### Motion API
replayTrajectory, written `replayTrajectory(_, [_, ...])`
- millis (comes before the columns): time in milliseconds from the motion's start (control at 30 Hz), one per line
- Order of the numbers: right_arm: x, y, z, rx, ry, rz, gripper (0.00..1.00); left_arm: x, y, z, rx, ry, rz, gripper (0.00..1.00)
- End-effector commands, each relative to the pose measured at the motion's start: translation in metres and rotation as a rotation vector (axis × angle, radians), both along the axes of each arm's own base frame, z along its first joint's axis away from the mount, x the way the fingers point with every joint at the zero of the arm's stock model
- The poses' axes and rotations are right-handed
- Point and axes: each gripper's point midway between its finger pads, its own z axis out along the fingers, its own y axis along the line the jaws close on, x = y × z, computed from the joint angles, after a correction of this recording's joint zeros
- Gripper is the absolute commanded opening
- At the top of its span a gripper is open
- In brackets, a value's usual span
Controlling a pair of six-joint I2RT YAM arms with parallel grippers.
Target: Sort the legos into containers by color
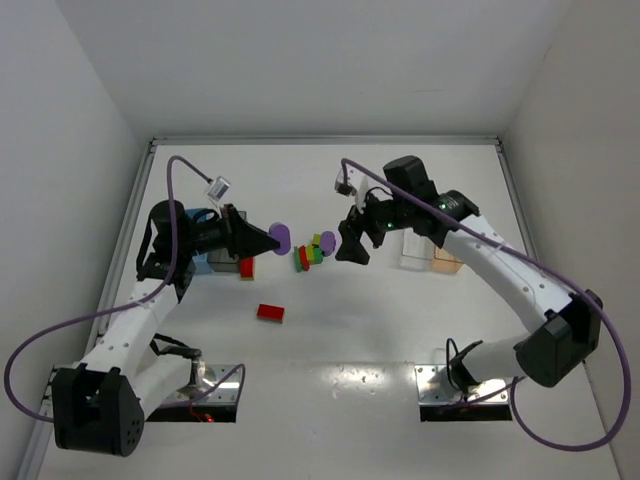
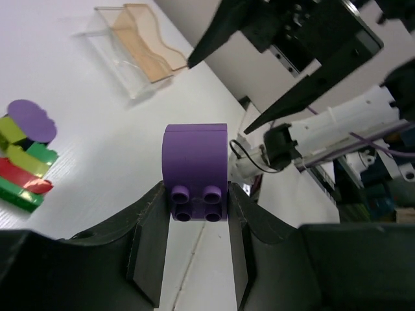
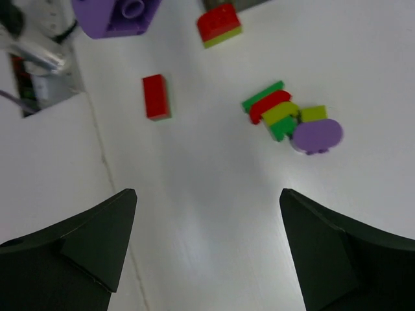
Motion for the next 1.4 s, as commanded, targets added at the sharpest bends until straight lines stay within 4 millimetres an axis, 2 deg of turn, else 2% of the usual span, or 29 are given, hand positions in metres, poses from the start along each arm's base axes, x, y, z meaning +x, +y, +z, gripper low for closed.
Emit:
replayTrajectory(0, [-0.034, 0.029, 0.036, 0.195, 0.173, 0.219, 0.92, -0.02, -0.006, 0.026, -0.055, -0.093, -0.164, 0.02])
replayTrajectory(33, [-0.021, 0.036, 0.035, 0.201, 0.22, 0.243, 0.92, -0.027, -0.006, 0.025, -0.055, -0.098, -0.214, 0.02])
replayTrajectory(67, [-0.021, 0.037, 0.035, 0.216, 0.275, 0.262, 0.92, -0.028, -0.007, 0.027, -0.055, -0.098, -0.233, 0.02])
replayTrajectory(100, [-0.023, 0.036, 0.042, 0.271, 0.347, 0.29, 0.91, -0.029, -0.007, 0.033, -0.053, -0.125, -0.251, 0.03])
replayTrajectory(167, [-0.019, 0.038, 0.051, 0.344, 0.407, 0.316, 0.91, -0.03, -0.007, 0.029, -0.054, -0.096, -0.291, 0.03])
replayTrajectory(200, [-0.015, 0.038, 0.064, 0.412, 0.435, 0.328, 0.91, -0.028, -0.008, 0.034, -0.05, -0.112, -0.303, 0.05])
replayTrajectory(300, [-0.017, 0.04, 0.079, 0.486, 0.485, 0.361, 0.89, -0.021, -0.008, 0.025, -0.042, -0.075, -0.302, 0.05])
replayTrajectory(467, [-0.025, 0.041, 0.094, 0.554, 0.532, 0.407, 0.89, -0.01, -0.009, 0.031, -0.042, -0.078, -0.302, 0.05])
replayTrajectory(567, [-0.032, 0.045, 0.093, 0.548, 0.534, 0.417, 0.89, -0.005, -0.012, 0.03, -0.042, -0.064, -0.304, 0.05])
replayTrajectory(633, [-0.028, 0.046, 0.095, 0.548, 0.518, 0.4, 0.89, -0.004, -0.014, 0.035, -0.041, -0.085, -0.315, 0.05])
replayTrajectory(833, [-0.01, 0.062, 0.082, 0.531, 0.51, 0.362, 0.89, 0.001, -0.023, 0.035, -0.045, -0.061, -0.343, 0.05])
replayTrajectory(867, [-0.012, 0.065, 0.084, 0.529, 0.503, 0.375, 0.89, -0.001, -0.026, 0.038, -0.046, -0.07, -0.356, 0.05])
replayTrajectory(1033, [0.005, 0.07, 0.064, 0.491, 0.487, 0.299, 0.89, -0.001, -0.031, 0.039, -0.048, -0.06, -0.365, 0.05])
replayTrajectory(1167, [0.008, 0.078, 0.053, 0.467, 0.486, 0.294, 0.86, -0.001, -0.033, 0.039, -0.052, -0.053, -0.374, 0.05])
replayTrajectory(1367, [0.008, 0.086, 0.055, 0.464, 0.479, 0.306, 0.82, 0.0, -0.036, 0.036, -0.053, -0.044, -0.382, 0.05])
